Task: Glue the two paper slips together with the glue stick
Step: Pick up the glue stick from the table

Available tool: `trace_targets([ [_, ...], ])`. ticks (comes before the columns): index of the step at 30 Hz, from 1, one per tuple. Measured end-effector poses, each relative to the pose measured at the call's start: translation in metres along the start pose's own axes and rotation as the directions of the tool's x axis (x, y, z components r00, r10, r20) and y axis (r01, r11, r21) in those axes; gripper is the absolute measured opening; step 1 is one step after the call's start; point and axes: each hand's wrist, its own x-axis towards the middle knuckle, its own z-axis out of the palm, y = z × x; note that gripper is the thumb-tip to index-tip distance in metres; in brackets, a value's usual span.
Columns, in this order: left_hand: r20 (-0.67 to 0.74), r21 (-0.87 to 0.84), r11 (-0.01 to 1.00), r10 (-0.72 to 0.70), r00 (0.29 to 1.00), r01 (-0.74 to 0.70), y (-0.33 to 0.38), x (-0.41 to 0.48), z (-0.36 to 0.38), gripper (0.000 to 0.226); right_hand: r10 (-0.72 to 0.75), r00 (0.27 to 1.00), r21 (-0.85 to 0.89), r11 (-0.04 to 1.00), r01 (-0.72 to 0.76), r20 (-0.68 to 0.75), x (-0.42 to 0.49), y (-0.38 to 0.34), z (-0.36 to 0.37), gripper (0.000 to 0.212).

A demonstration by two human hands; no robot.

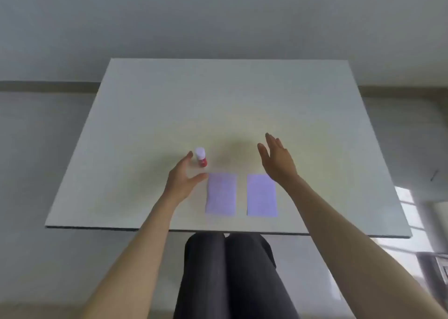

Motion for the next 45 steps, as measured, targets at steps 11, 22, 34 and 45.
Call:
trace_targets([
  [11, -0.412, -0.049, 0.885, 0.405, 0.816, -0.463, -0.002, 0.002, 0.031, 0.022, -0.353, 0.822, 0.209, 0.852, 0.48, -0.446, -0.036, -0.003, 0.034, 0.046],
  [22, -0.287, 0.338, 0.656, 0.754, 0.591, -0.675, 0.033, -0.054, 0.02, 0.041, -0.327, 0.934, 0.522, 0.777, 0.351, -0.141, -0.084, -0.028, 0.018, 0.03],
  [34, -0.251, 0.351, 0.652, 0.757, 0.603, -0.672, 0.039, -0.046, 0.02, 0.038, -0.394, 0.914, 0.55, 0.745, 0.378, -0.095, -0.076, -0.023, 0.014, 0.031],
  [45, -0.281, -0.159, 0.849, 0.45, 0.847, -0.504, 0.025, -0.04, 0.016, 0.005, -0.08, 0.855, 0.403, 0.856, 0.322, -0.513, -0.023, 0.027, -0.017, 0.026],
])
